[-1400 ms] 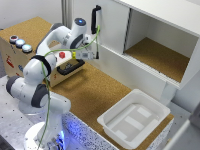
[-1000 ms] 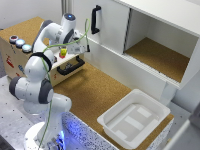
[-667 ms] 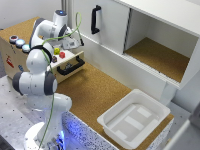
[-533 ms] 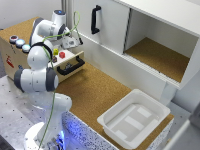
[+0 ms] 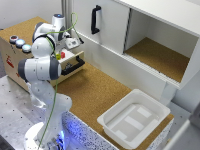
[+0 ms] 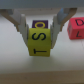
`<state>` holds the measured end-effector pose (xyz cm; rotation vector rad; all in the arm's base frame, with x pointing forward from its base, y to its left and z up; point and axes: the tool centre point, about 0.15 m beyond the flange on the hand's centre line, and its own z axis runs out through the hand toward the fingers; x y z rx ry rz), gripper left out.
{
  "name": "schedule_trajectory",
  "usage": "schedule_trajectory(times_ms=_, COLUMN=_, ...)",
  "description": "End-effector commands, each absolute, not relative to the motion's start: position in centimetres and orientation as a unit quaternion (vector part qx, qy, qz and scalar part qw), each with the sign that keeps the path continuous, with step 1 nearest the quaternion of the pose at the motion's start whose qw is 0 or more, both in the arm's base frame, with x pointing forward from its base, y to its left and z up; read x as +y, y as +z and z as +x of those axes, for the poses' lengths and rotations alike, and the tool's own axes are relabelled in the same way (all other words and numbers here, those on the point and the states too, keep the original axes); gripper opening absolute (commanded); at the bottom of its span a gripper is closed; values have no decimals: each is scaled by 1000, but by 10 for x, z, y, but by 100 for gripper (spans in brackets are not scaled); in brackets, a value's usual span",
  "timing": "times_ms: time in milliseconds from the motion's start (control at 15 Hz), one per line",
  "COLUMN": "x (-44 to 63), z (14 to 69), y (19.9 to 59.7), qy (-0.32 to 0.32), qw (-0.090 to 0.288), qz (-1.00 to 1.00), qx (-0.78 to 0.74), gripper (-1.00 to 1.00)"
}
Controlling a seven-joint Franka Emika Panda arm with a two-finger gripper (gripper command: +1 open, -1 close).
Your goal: Put the yellow block in the drawer
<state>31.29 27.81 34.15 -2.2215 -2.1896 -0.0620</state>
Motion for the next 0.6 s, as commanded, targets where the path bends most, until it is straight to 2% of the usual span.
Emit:
schedule_trajectory(times_ms=0, x=270, z=335, y=302, qy=-63, qw=-14, qz=-713, qx=-698, gripper=-100)
schedule_trajectory(times_ms=67, x=272, z=336, y=305, qy=-72, qw=-14, qz=-717, qx=-693, gripper=-100)
schedule_trajectory(times_ms=133, x=273, z=336, y=311, qy=-86, qw=-14, qz=-721, qx=-687, gripper=100)
schedule_trajectory(times_ms=533, x=290, z=315, y=364, qy=-104, qw=-25, qz=-707, qx=-699, gripper=100)
